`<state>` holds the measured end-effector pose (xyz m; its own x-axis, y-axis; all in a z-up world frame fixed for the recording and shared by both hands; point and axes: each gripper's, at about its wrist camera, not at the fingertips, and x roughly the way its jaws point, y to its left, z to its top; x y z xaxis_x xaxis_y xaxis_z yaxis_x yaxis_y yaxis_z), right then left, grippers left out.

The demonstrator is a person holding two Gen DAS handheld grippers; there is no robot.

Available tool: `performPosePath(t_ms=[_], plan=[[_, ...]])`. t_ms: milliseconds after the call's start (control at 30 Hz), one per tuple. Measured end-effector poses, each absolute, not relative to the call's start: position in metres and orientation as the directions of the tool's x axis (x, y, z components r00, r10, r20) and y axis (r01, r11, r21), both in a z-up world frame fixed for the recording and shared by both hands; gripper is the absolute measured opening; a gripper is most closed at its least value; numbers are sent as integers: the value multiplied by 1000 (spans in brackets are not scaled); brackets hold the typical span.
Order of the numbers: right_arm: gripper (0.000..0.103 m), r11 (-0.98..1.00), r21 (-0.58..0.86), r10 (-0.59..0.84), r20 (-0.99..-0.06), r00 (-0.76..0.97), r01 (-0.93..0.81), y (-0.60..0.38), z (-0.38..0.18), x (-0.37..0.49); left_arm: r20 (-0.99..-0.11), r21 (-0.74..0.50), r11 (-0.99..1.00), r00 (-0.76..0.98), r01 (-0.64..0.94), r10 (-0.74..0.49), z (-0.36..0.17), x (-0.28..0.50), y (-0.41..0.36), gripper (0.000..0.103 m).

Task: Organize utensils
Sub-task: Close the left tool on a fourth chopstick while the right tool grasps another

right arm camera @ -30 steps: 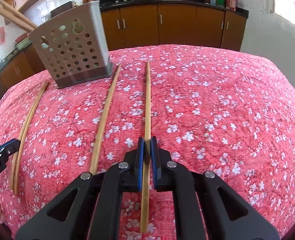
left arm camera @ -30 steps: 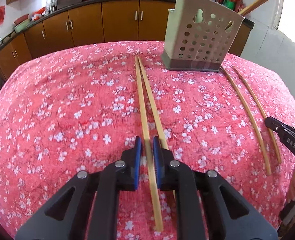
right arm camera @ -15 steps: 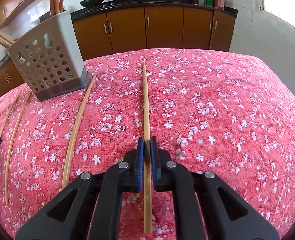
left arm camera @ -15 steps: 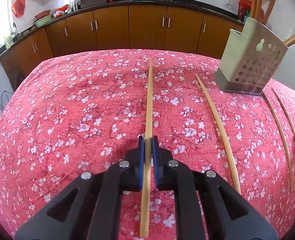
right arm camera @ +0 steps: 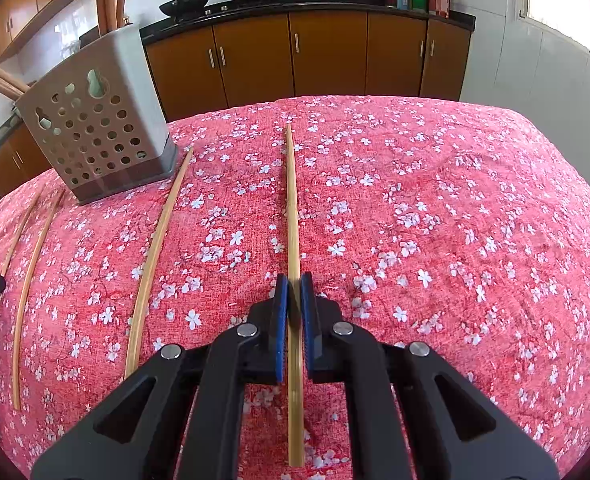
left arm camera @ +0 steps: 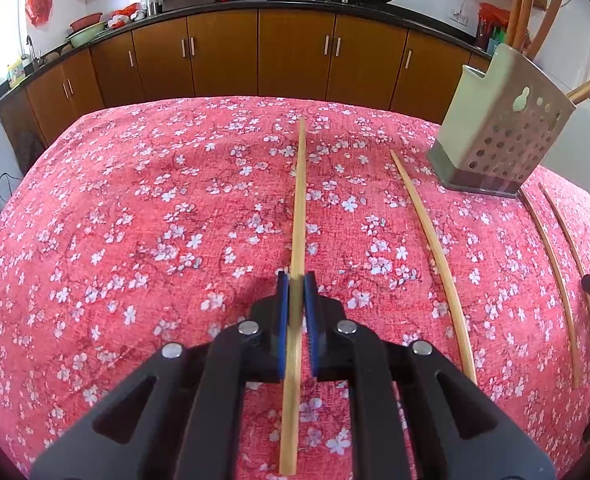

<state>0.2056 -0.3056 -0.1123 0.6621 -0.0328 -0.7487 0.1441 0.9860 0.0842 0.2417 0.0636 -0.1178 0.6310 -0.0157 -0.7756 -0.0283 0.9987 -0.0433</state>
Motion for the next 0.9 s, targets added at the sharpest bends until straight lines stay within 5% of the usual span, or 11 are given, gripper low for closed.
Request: performPosePath(t_ms=[900], plan=[[8, 986, 79, -38, -749, 661, 147, -305, -112, 206, -776, -49, 998, 630, -30, -19, -117, 244, 65, 12]])
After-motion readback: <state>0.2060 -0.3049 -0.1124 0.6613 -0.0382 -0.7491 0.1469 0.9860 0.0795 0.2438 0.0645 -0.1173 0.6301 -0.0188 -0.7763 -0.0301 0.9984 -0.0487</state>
